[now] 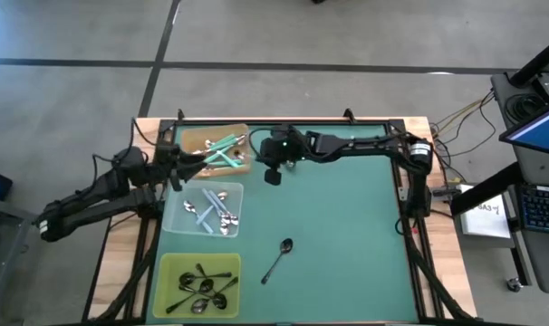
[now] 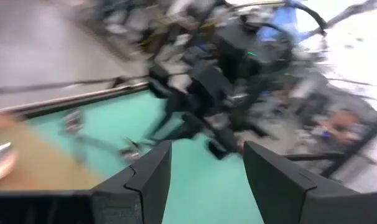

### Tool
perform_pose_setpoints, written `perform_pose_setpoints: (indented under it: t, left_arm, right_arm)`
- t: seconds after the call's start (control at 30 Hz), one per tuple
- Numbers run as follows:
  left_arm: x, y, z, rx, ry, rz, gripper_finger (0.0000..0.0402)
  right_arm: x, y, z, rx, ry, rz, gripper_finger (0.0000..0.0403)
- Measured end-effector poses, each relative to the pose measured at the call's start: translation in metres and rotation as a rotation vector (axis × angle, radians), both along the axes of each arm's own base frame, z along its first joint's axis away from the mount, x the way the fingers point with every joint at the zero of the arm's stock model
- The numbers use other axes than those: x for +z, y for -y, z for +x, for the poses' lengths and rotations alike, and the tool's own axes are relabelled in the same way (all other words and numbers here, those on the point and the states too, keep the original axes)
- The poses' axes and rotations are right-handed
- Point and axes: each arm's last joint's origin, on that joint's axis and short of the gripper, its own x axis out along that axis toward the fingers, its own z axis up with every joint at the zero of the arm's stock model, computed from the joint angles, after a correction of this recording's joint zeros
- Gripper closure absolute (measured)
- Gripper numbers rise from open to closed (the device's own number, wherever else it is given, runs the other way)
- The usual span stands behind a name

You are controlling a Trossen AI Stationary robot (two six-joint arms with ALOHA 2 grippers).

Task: Sort silverware by color (type)
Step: Put the blue spoon into the transparent bin

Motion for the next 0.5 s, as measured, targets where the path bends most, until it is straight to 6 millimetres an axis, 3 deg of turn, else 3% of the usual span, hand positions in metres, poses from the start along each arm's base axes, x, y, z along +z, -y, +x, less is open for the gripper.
perform_pose_setpoints:
  t: [0.13,0.33,0.5]
  left_arm:
    - [-0.003,-0.001,0.006,-0.065,0.122,0.065,0.0220]
    - [-0.005,-0.004,0.009,0.006,0.171,0.089,0.0220]
    - [-0.004,-0.009,0.014,0.069,0.157,0.091,0.0220]
  right_arm:
    - [0.023,-0.005,0.005,-0.030,0.149,-0.101,0.0379]
    - [0.054,-0.019,0.014,-0.014,0.426,-0.217,0.0379]
    - [0.063,-0.025,0.016,0.008,0.509,-0.286,0.0379]
